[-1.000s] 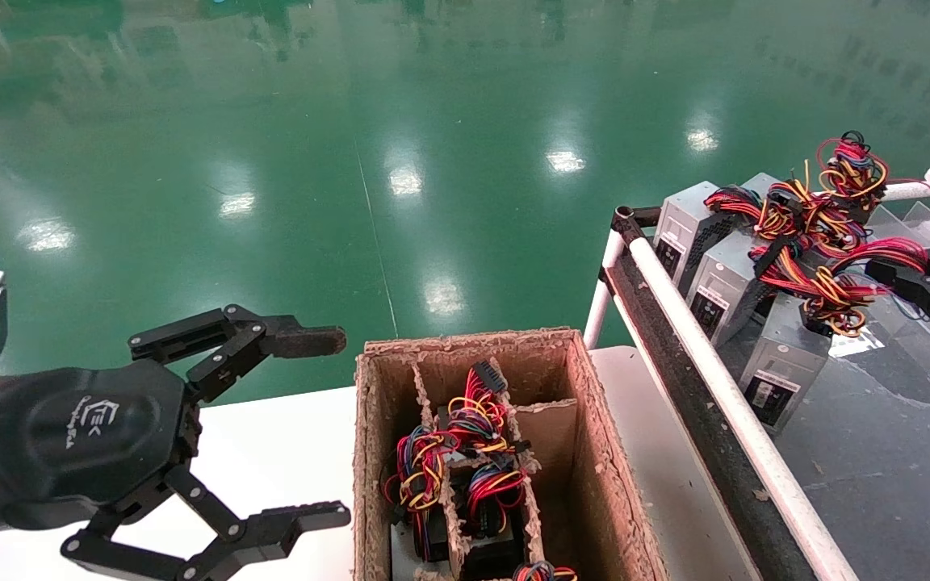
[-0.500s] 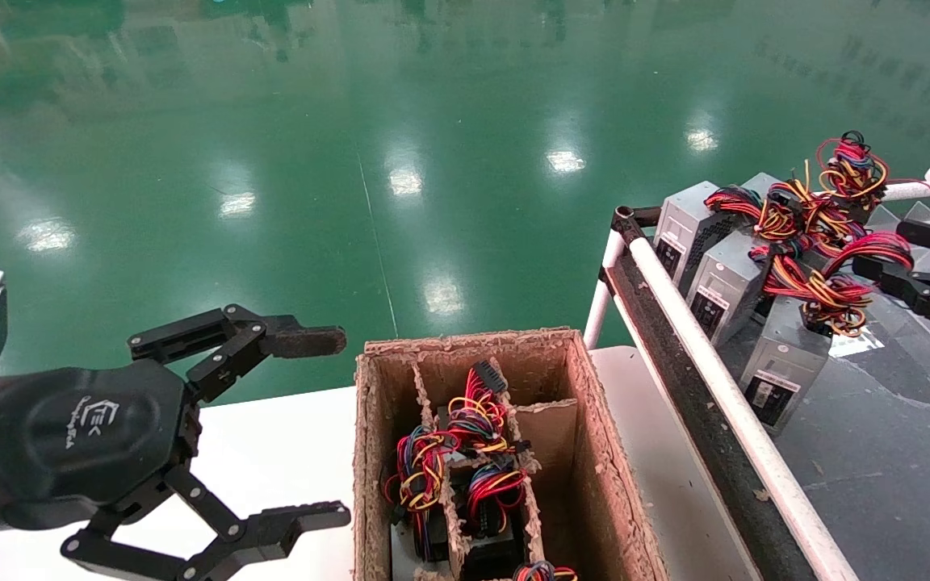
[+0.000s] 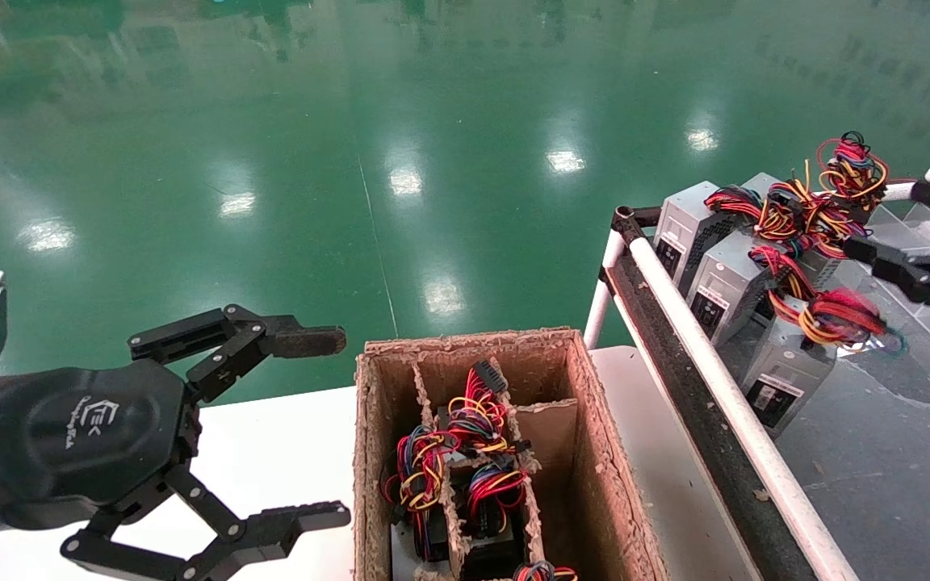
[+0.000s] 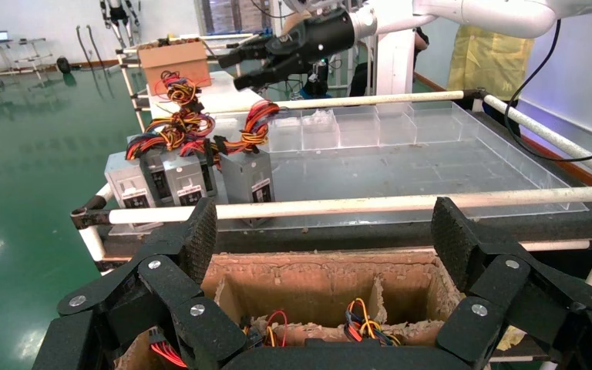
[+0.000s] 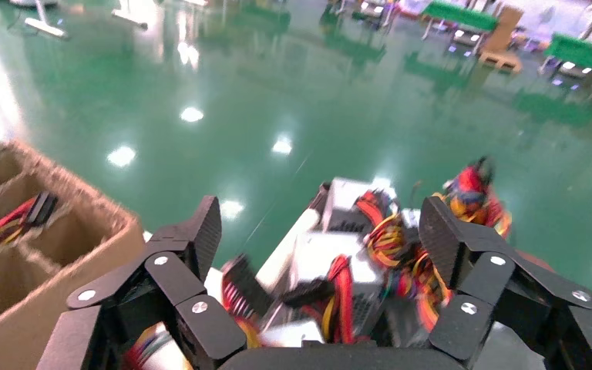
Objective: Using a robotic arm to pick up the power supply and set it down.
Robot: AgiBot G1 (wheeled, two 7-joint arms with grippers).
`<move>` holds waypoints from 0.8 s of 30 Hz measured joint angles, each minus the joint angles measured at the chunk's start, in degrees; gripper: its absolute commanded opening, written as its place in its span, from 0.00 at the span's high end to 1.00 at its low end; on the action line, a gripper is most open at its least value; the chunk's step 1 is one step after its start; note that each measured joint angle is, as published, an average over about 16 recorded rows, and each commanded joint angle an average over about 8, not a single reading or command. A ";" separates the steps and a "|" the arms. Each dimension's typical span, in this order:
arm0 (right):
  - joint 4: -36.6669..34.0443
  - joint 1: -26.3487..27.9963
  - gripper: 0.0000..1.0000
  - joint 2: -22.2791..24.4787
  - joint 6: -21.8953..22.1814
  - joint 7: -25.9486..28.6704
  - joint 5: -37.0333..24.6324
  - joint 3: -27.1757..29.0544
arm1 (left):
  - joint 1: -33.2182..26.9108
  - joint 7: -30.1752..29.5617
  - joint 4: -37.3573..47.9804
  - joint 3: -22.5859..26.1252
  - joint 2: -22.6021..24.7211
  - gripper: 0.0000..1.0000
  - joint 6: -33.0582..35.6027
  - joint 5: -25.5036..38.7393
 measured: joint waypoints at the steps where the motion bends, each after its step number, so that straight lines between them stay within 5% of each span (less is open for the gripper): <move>1: 0.10 -0.10 0.00 -0.08 -0.09 -0.11 0.37 0.21 | 0.00 0.00 0.00 0.00 0.00 0.00 0.00 0.00; 24: 10.93 -4.84 0.00 -2.48 -4.01 3.14 3.99 3.60 | 0.00 0.03 0.04 0.03 -0.01 0.00 0.00 -0.03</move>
